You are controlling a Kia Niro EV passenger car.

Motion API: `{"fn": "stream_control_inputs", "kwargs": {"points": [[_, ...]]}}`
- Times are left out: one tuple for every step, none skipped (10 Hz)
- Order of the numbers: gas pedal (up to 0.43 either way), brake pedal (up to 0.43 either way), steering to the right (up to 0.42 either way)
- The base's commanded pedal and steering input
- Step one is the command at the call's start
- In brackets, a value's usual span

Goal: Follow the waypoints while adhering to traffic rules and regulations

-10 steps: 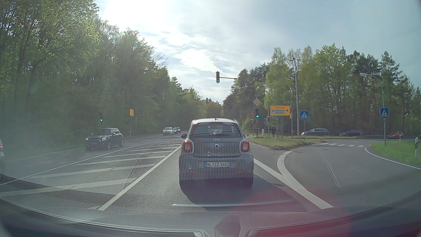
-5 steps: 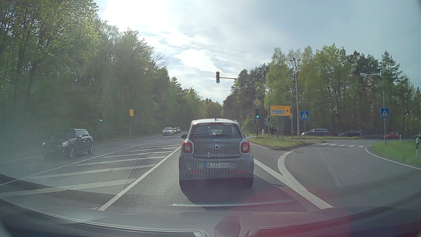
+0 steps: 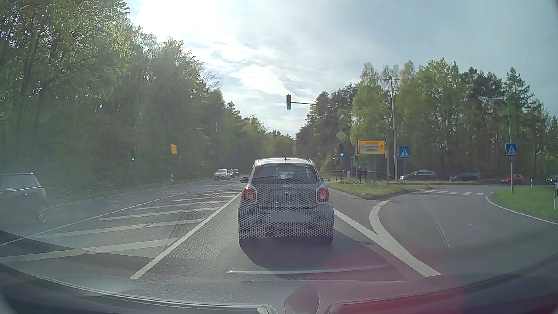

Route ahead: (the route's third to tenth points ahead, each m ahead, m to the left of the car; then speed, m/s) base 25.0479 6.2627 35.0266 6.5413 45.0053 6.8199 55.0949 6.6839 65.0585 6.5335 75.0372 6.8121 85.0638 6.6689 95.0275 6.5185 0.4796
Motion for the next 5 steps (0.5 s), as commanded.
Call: {"fn": "stream_control_inputs", "kwargs": {"points": [[0.000, 0.000, -0.010], [0.000, 0.000, -0.010], [0.000, 0.000, -0.009], [0.000, 0.000, -0.009], [0.008, 0.000, -0.009]]}}
